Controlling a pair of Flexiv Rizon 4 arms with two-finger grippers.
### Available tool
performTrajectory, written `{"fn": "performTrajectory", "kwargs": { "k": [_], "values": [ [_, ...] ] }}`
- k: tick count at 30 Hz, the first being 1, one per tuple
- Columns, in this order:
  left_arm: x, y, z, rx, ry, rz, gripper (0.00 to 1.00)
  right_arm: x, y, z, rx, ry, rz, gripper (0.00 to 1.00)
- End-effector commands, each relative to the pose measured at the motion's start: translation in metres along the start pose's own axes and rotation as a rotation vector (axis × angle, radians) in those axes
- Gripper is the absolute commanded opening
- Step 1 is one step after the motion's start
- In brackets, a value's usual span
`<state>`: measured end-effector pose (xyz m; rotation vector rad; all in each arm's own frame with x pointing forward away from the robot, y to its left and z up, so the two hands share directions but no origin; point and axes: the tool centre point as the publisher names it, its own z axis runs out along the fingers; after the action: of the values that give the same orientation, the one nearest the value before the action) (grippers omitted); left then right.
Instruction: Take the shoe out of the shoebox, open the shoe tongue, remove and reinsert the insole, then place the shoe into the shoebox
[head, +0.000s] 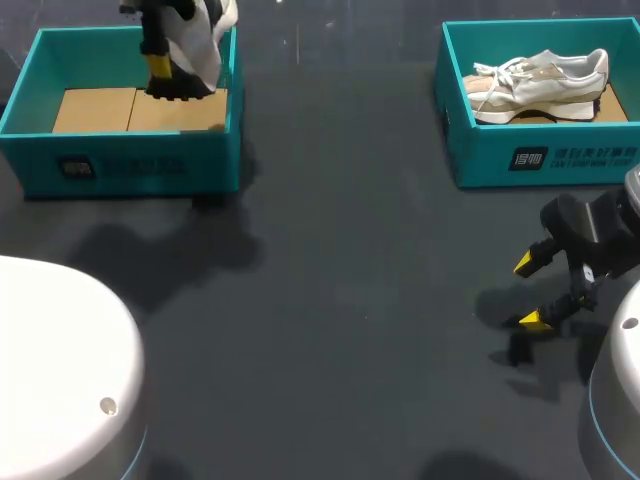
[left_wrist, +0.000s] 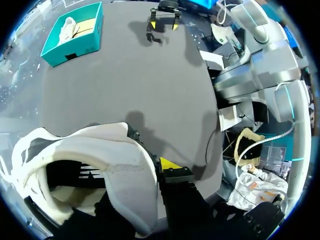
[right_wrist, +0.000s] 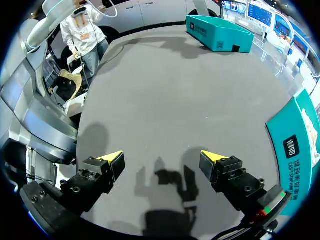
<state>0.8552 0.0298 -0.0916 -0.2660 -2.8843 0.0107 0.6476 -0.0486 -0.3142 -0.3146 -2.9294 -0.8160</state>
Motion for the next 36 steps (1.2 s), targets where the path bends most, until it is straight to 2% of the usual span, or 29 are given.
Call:
{"fn": "performTrajectory", "kwargs": {
  "k": [1,5,7,23,27,36],
  "values": [
    [-0.016,0.039,-0.012,0.001,0.033,0.007,0.0,0.002,0.0,0.0,0.001,-0.003,0.0,1.0],
    [-0.029,0.07,-0.016,-0.015,0.029,-0.006,0.0,0.002,0.0,0.0,0.001,-0.003,0.0,1.0],
    [-0.035,0.088,-0.017,-0.069,-0.004,0.028,0.0,0.002,0.0,0.0,0.001,-0.003,0.0,1.0],
    [-0.039,0.091,-0.013,-0.075,0.002,0.032,0.0,0.002,0.0,0.0,0.001,-0.003,0.0,1.0],
    [-0.063,0.118,-0.011,-0.095,0.026,0.007,0.0,0.002,0.0,0.0,0.001,-0.003,0.0,1.0],
    [-0.114,0.193,-0.008,-0.101,0.064,-0.086,0.0,0.002,0.0,0.0,0.001,-0.003,0.0,1.0]
  ]
}}
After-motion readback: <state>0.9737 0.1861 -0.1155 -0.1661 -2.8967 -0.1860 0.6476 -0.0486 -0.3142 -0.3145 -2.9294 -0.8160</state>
